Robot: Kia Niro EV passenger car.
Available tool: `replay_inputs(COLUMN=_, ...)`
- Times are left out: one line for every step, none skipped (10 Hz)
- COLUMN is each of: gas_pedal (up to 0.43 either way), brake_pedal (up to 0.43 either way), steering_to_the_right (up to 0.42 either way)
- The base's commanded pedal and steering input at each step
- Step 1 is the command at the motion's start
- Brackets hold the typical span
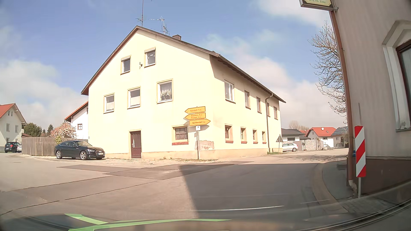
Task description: Follow the waypoints while adhering to traffic rules and regulations
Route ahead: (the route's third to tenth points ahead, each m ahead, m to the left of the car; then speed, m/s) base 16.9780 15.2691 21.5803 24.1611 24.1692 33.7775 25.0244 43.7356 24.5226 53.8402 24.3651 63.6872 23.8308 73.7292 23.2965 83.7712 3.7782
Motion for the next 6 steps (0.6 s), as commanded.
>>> replay_inputs(gas_pedal=0.220, brake_pedal=0.000, steering_to_the_right=-0.103)
replay_inputs(gas_pedal=0.228, brake_pedal=0.000, steering_to_the_right=-0.137)
replay_inputs(gas_pedal=0.240, brake_pedal=0.000, steering_to_the_right=-0.166)
replay_inputs(gas_pedal=0.268, brake_pedal=0.000, steering_to_the_right=-0.199)
replay_inputs(gas_pedal=0.280, brake_pedal=0.000, steering_to_the_right=-0.224)
replay_inputs(gas_pedal=0.319, brake_pedal=0.000, steering_to_the_right=-0.244)
